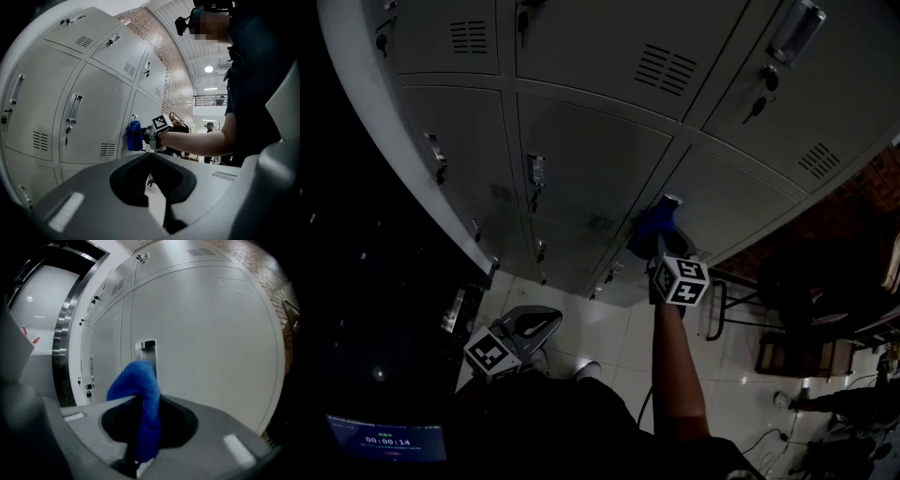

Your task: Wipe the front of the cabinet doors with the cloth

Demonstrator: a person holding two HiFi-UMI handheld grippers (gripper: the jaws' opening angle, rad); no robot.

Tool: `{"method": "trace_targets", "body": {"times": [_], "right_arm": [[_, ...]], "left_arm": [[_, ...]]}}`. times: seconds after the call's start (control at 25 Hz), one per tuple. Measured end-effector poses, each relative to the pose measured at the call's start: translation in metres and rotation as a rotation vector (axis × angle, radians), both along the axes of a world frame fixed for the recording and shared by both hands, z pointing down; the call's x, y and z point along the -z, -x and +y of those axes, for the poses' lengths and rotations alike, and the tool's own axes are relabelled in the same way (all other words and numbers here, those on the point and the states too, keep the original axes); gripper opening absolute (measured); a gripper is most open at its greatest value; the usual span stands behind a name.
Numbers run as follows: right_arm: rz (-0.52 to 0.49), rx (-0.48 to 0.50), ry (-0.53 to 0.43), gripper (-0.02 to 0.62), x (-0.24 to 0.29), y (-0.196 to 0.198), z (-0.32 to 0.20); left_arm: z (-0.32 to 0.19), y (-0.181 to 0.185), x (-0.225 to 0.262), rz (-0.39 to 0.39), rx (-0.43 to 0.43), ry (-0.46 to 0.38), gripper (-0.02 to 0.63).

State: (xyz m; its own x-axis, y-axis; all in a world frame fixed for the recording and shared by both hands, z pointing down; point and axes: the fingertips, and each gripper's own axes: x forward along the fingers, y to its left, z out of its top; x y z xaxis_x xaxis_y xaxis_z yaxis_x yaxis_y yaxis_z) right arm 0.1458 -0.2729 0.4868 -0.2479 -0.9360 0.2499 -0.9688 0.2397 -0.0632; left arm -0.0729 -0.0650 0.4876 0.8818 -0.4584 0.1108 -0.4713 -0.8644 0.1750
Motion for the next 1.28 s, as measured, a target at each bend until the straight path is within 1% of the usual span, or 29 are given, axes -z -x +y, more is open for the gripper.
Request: {"method": "trace_targets", "body": {"times": [0.16, 0.36, 0.48, 0.68, 1.28], "right_arm": [[0.002, -0.027, 0.007, 0.067, -0.001, -0.016, 0.003], [0.006, -0.064, 0.016, 0.067, -0.005, -0.038, 0.008], [0.004, -0.083, 0.02, 0.067, -0.008, -0.051, 0.011], [0.002, -0.117, 0.027, 0.067, -0.012, -0.075, 0.017], [-0.002, -0.25, 0.053, 0.067, -0.025, -0.168, 0.04]], "left_arm": [[-0.001, -0.009, 0.0, 0.003, -0.014, -0.004, 0.0], [-0.001, -0.018, -0.004, -0.004, -0.026, 0.01, 0.0], [-0.002, -0.023, -0.01, -0.009, -0.035, -0.005, 0.0], [-0.003, -0.036, -0.012, -0.004, -0.046, -0.001, 0.0], [-0.002, -0.085, -0.007, 0.001, -0.117, -0.012, 0.0]]}}
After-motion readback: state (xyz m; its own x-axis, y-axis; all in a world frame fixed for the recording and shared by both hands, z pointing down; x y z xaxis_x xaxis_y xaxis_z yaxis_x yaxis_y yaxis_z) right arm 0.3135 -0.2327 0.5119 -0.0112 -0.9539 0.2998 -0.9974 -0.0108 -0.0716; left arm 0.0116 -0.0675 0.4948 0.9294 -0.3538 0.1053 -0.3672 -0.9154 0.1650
